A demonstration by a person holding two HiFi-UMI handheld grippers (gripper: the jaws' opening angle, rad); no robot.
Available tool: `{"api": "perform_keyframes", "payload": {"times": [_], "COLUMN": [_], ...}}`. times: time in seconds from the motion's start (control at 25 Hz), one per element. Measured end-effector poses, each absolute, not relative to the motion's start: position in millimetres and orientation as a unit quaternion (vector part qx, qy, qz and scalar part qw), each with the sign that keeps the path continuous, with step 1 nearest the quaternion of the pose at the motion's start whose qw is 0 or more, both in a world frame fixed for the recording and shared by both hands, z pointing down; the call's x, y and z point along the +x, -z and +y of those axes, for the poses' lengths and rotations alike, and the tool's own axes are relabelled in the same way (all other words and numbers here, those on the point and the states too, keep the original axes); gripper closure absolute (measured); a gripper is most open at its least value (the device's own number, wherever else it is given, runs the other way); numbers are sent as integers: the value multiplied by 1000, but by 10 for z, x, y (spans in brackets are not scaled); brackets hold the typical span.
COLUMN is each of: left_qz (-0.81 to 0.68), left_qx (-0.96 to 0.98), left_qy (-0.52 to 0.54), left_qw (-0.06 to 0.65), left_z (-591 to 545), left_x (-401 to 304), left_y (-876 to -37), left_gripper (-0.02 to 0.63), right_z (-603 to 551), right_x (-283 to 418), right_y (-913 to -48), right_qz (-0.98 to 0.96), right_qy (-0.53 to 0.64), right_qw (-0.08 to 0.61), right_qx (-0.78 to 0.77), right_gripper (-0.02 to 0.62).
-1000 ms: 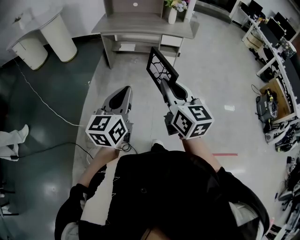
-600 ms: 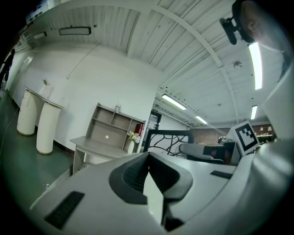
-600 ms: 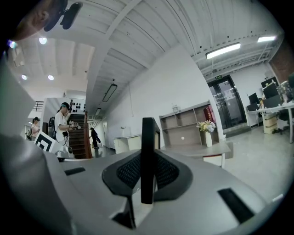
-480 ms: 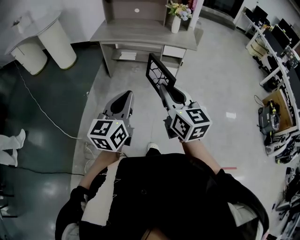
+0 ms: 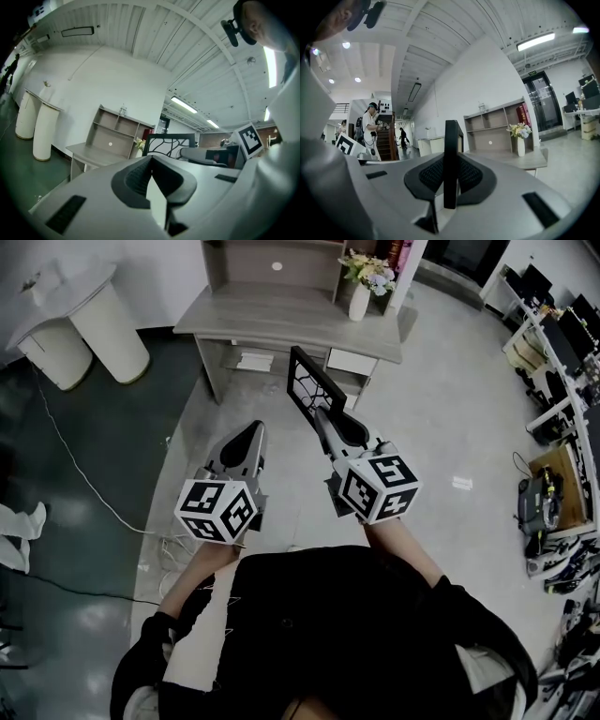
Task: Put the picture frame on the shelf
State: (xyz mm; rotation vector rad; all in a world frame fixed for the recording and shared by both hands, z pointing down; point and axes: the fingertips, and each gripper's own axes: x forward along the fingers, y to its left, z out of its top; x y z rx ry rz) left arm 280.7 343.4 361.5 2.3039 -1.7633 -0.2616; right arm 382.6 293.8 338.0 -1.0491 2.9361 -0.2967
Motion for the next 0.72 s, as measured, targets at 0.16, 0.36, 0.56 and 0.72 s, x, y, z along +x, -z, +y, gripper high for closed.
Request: {"api": "perform_keyframes", "payload": {"times": [0.16, 0.36, 0.56, 0.72], "left_qz": [-612, -620, -631, -625], "left_qx": [777, 771, 760, 767], "left_qy": [93, 96, 91, 87], "left_qw": [116, 113, 122, 118], "left_z": [3194, 3078, 3034, 2949], "left_x": [2797, 2827, 2766, 2809], "left_y": [-3651, -3724, -3798, -3750], "left_gripper": [595, 594, 594, 594], "right_z": [2673, 2479, 2414, 2342], "right_x": [3820, 3855, 3868, 3867], "right_y": [-3415, -3532, -3633, -3592], "right_qz": [941, 943, 943, 944], "right_qy": [101, 111, 121, 123], "right_qw": [7, 11, 11, 19], "right_qx": [-324, -314, -309, -306], "right_gripper": [541, 541, 541, 541]}}
